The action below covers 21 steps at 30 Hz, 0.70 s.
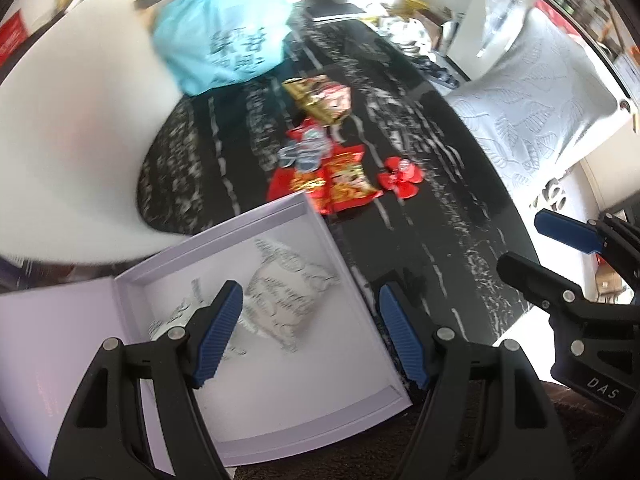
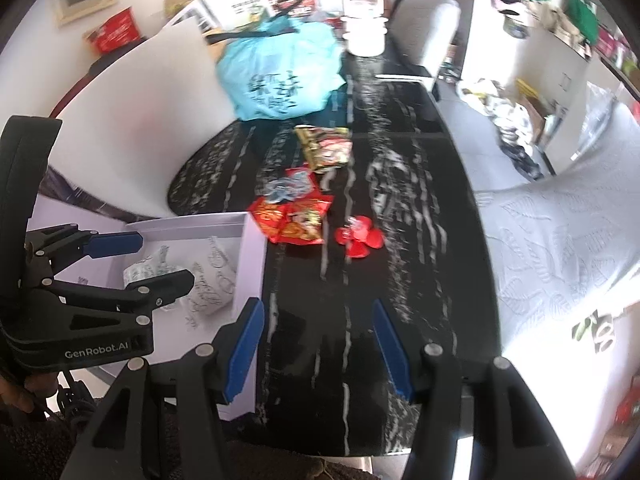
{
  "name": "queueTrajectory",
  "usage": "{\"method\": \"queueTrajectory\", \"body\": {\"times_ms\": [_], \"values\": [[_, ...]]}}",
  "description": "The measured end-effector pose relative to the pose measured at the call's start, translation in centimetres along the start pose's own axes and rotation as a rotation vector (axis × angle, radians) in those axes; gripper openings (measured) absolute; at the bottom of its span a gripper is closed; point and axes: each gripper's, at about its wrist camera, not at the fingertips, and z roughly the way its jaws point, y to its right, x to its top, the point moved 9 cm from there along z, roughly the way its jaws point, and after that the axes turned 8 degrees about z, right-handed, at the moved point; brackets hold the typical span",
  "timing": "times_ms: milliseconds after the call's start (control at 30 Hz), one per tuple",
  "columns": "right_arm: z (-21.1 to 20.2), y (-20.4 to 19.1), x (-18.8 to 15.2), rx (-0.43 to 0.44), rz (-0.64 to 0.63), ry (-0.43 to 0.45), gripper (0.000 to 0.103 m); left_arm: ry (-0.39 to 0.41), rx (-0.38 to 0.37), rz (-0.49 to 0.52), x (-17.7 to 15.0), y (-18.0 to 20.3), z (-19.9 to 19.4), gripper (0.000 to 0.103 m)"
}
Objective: Organize objects
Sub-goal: 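Withdraw both tools from the box back over the table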
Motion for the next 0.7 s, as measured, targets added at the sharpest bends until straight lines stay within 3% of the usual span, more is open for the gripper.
{"method": "queueTrajectory", "body": {"times_ms": [400,700], "values": [[-0.3,3.6,-1.1,-0.026,0.078,-0.010,0.058,-0.009,-0.026,0.079,1.6,3.0,1.0,0.070],[1.8,3.5,0.9,0.014,0.039,-0.045,0.058,-0.039,0.004,0.016,3.0,1.3,2.5,0.070]]}}
